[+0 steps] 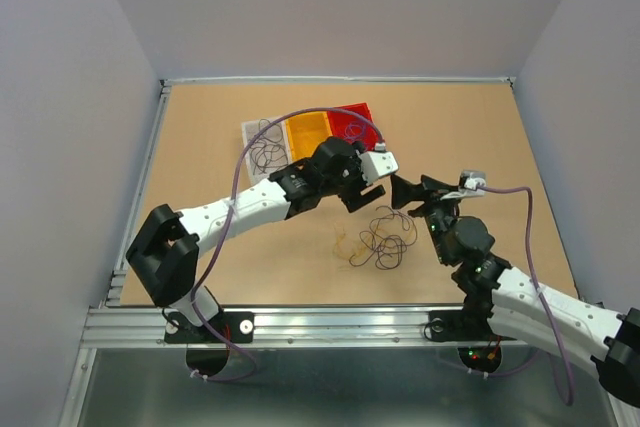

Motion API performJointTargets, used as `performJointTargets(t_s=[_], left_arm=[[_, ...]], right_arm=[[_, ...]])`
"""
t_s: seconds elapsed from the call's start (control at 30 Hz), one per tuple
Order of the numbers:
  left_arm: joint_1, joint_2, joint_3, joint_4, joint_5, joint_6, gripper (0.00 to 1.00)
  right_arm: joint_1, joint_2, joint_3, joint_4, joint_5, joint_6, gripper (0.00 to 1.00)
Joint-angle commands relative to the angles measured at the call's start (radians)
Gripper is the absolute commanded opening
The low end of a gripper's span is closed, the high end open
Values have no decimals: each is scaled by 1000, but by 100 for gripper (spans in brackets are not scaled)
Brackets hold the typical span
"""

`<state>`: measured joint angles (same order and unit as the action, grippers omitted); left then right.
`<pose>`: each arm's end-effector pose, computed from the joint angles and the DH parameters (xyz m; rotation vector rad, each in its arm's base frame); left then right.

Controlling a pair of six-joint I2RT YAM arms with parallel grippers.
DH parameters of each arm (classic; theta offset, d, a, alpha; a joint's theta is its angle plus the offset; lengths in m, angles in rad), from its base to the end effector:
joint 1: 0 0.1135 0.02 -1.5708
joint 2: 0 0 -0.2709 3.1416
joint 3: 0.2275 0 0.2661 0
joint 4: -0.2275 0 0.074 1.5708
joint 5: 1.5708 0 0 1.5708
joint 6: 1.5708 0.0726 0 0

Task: Untangle the cables

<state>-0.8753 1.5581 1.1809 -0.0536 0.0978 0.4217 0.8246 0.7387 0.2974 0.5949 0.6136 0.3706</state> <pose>0.2589 -0.3213 0.2836 1.2703 1.5713 -0.3874 0.1743 0.1269 0.2598 0.1860 1.4564 0.5434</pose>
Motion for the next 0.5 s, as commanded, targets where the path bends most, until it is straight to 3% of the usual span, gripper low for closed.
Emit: performJointTargets(t_s=[0.0, 0.17, 0.3, 0.47], left_arm=[[-54, -44, -78, 150, 221, 84, 87], [-73, -105, -179, 215, 434, 68, 87], [-109, -78, -199, 218, 454, 51, 87], [-148, -17, -167, 207, 454, 26, 82]], right_arm=[[2, -87, -3, -3, 165, 10, 91], [1, -208, -15, -36, 277, 8, 91], [1, -304, -30, -49, 370, 5, 91], [2, -377, -44, -52, 373, -12, 91]])
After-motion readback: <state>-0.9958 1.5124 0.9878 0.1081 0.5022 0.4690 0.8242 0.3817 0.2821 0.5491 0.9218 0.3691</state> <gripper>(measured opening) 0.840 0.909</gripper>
